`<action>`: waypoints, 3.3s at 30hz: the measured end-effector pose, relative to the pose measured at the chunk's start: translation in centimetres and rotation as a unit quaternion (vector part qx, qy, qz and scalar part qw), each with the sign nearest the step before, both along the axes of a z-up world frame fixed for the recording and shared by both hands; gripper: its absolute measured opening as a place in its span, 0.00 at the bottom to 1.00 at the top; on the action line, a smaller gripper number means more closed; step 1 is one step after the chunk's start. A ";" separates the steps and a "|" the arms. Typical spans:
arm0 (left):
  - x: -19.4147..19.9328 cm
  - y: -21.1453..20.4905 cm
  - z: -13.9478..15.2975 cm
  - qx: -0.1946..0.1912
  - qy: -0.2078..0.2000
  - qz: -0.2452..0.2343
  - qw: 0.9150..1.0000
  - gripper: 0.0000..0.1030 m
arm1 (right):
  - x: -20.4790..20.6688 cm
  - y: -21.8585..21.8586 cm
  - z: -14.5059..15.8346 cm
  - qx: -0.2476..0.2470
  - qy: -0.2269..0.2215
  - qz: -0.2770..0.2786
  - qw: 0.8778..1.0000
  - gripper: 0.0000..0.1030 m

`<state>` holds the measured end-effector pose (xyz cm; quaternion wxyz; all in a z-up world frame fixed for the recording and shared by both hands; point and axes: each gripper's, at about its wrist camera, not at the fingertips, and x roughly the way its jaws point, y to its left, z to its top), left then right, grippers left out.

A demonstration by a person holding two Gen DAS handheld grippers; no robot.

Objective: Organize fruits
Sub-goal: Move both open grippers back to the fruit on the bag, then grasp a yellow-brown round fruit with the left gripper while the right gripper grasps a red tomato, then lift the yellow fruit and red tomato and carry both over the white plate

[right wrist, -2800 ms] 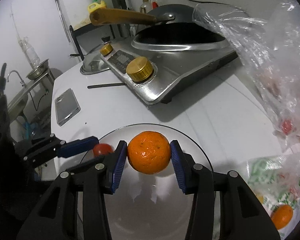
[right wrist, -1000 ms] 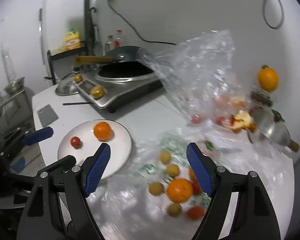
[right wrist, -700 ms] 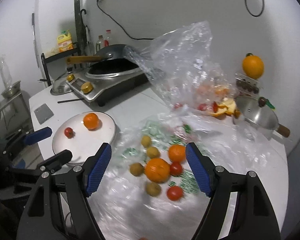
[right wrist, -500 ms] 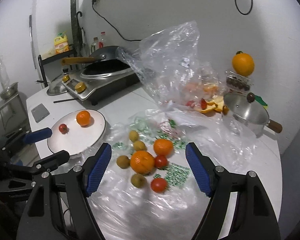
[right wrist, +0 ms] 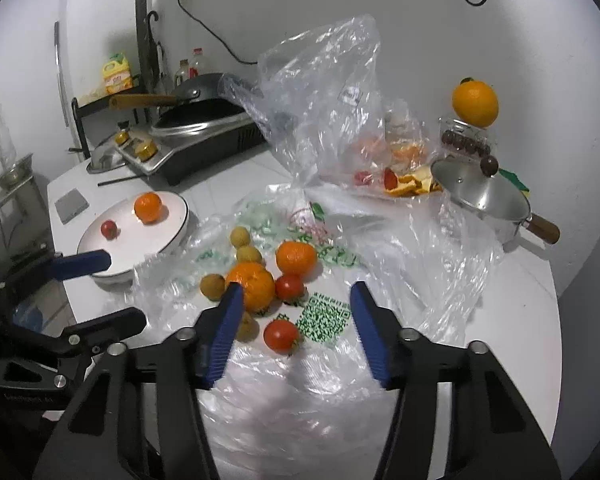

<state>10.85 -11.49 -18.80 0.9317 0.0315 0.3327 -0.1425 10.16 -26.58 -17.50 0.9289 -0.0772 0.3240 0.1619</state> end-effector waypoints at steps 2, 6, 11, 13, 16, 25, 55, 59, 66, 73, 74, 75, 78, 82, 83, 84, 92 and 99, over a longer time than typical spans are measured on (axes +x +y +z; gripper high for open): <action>0.0 -0.5 -0.2 -0.002 -0.005 -0.004 1.000 0.73 | 0.1 -0.2 -0.4 0.000 0.005 0.003 1.000 0.52; 0.4 -1.8 -0.9 0.008 -0.002 -0.010 1.000 0.73 | 0.2 -0.6 -1.5 0.002 0.017 0.007 1.000 0.52; 1.3 -2.9 -1.5 0.012 0.002 -0.010 1.000 0.73 | 0.6 -1.5 -2.0 0.005 0.023 0.009 1.000 0.52; 1.7 -3.2 -1.8 0.015 0.005 -0.009 1.000 0.73 | 0.7 -1.9 -2.1 0.007 0.023 0.012 1.000 0.52; 1.9 -3.9 -2.1 0.017 0.007 -0.018 1.000 0.73 | 0.9 -2.2 -2.3 0.008 0.025 0.017 1.000 0.52; 3.1 -5.5 -3.1 0.014 0.033 -0.040 0.999 0.73 | 1.7 -2.8 -2.8 0.012 0.031 0.024 0.999 0.52; 5.0 -4.7 -5.9 0.028 0.078 -0.007 0.997 0.61 | 4.6 -1.2 -6.1 0.039 0.114 0.096 0.988 0.37; 5.2 -5.3 -5.9 0.027 0.079 -0.019 0.996 0.61 | 4.5 -1.1 -6.1 0.043 0.115 0.105 0.987 0.29; 5.5 -6.1 -5.9 0.029 0.079 -0.030 0.996 0.56 | 4.4 -1.6 -5.8 0.040 0.113 0.096 0.988 0.29; 6.2 -5.8 -5.9 0.006 0.090 -0.015 0.996 0.56 | 4.6 -3.1 -5.8 0.037 0.110 0.081 0.990 0.29; 6.4 -5.7 -5.8 -0.002 0.093 -0.013 0.996 0.56 | 4.7 -3.2 -5.8 0.036 0.110 0.080 0.990 0.29; 6.5 -5.6 -5.8 -0.004 0.093 -0.012 0.996 0.56 | 4.7 -3.4 -5.8 0.036 0.111 0.078 0.990 0.29; 6.7 -5.4 -6.0 -0.002 0.100 -0.009 0.995 0.51 | 4.7 -3.6 -5.8 0.036 0.110 0.080 0.990 0.28; 7.0 -5.4 -5.9 0.002 0.099 -0.007 0.995 0.32 | 4.6 -3.5 -5.9 0.035 0.108 0.080 0.990 0.28; 6.9 -5.5 -5.8 0.007 0.096 -0.009 0.995 0.30 | 4.6 -3.5 -5.9 0.035 0.108 0.080 0.990 0.28; 6.8 -5.6 -5.8 0.010 0.094 -0.009 0.995 0.28 | 4.6 -3.5 -5.9 0.034 0.108 0.080 0.990 0.28; 6.0 -5.6 -5.4 0.014 0.086 -0.019 0.996 0.26 | 4.1 -3.1 -5.4 0.030 0.099 0.076 0.992 0.28; 4.8 -5.1 -4.2 0.009 0.067 -0.023 0.997 0.26 | 3.3 -2.4 -4.4 0.026 0.086 0.075 0.993 0.28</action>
